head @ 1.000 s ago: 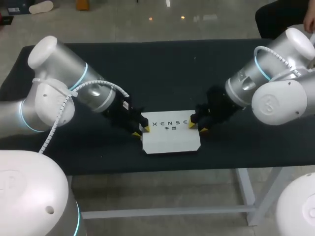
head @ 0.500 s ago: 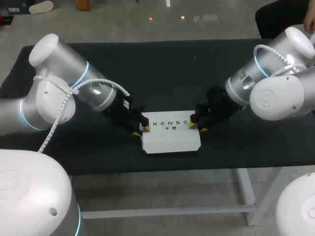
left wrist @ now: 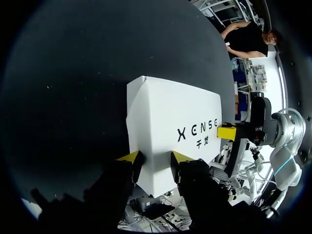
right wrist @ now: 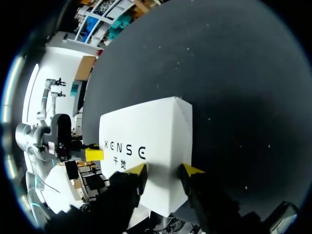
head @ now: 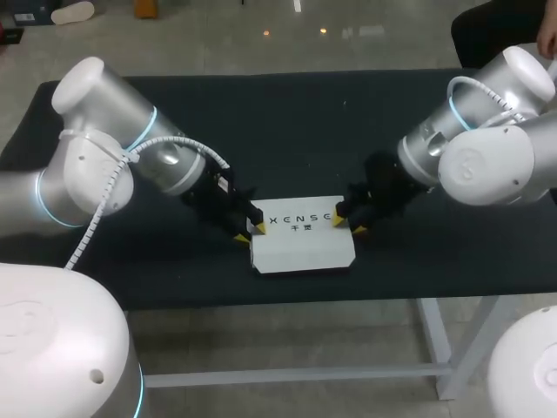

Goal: Assemble the packaging by folding the flat box into shape, placing the metal phone stand inside, and closing the box properly

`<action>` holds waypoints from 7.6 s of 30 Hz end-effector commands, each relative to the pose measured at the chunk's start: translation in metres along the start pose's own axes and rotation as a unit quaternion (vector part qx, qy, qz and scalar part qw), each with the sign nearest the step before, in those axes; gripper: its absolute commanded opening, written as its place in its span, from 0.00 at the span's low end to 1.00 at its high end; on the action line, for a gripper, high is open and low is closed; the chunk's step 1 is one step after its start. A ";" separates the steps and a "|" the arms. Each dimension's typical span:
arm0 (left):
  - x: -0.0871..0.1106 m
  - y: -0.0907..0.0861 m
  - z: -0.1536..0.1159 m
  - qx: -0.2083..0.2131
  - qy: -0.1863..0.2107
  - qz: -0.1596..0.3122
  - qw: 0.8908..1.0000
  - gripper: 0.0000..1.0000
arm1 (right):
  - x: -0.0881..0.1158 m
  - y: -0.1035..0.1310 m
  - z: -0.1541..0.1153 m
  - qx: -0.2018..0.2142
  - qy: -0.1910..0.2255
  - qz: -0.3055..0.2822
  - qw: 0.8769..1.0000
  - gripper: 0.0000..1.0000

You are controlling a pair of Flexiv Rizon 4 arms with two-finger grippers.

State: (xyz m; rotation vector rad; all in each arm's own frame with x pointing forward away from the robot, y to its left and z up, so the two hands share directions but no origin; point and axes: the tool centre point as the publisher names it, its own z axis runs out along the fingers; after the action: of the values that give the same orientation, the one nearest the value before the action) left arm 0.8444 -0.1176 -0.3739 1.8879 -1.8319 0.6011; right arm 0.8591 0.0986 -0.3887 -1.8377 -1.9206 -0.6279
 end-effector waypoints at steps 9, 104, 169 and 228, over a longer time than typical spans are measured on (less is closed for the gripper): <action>0.011 -0.004 0.000 -0.016 0.000 -0.006 1.000 0.42 | 0.012 0.004 0.005 0.017 0.009 -0.001 1.000 0.47; 0.004 -0.013 -0.023 -0.057 -0.022 -0.065 0.996 0.42 | 0.023 0.014 -0.008 0.070 0.013 0.008 0.997 0.49; 0.006 -0.018 -0.027 -0.087 -0.018 -0.073 0.993 0.51 | 0.021 0.019 -0.013 0.098 0.022 0.028 0.995 0.48; 0.021 -0.033 -0.039 -0.176 0.003 -0.101 0.979 0.47 | 0.035 0.038 -0.022 0.177 0.085 0.023 0.980 0.49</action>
State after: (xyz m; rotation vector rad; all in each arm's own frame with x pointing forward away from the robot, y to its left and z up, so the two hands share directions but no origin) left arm 0.8725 -0.1053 -0.3320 1.7999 -1.5874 0.2116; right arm 0.8900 0.1099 -0.3483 -1.5818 -1.7465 -0.4139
